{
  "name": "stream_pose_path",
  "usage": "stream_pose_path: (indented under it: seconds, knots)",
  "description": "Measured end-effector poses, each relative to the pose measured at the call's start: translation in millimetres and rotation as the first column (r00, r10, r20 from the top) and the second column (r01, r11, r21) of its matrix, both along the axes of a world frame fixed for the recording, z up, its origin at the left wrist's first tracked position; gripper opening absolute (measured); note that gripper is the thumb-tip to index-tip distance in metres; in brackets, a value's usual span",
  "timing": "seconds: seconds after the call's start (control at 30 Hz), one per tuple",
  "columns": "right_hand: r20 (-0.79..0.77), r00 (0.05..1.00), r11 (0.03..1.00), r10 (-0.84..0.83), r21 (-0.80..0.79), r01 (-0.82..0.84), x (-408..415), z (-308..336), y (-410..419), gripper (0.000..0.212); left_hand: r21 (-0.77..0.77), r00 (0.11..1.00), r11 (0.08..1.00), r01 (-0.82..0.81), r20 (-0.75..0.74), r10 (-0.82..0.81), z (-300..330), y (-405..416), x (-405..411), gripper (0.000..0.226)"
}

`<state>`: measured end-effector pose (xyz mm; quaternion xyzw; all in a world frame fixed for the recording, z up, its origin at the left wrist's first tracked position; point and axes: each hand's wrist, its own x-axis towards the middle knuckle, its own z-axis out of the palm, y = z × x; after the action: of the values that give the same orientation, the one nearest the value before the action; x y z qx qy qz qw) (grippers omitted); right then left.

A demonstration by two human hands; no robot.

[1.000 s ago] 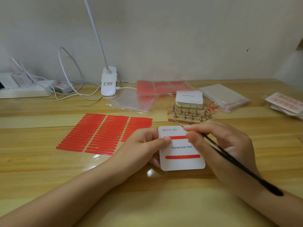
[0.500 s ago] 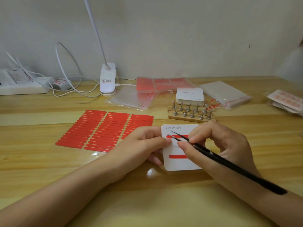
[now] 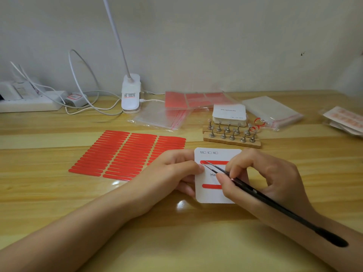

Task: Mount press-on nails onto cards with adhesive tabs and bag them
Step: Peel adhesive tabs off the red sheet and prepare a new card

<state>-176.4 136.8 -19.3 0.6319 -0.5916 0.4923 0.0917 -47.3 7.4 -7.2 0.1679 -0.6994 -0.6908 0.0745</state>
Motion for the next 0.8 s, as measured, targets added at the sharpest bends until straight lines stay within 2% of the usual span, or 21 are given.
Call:
stream_pose_path:
  seconds: [0.3, 0.57, 0.8]
  knots:
    - [-0.008, 1.000, 1.000, 0.007, 0.002, -0.007, -1.5, -1.7, -0.6, 0.013, 0.006, 1.000, 1.000, 0.003, -0.006, -0.003, 0.3, 0.9, 0.0, 0.029]
    - [-0.075, 0.997, 1.000, -0.005, 0.009, 0.005, -2.6, -2.5, -0.5, 0.017, -0.001, 1.000, 1.000, -0.010, 0.007, 0.010, -0.9, 0.0, -0.5, 0.033]
    - [-0.122, 0.992, 1.000, -0.008, 0.004, 0.009, -2.0, -2.9, -0.8, 0.017, 0.003, 1.000, 1.000, -0.012, -0.003, 0.012, -1.5, 0.3, -0.9, 0.028]
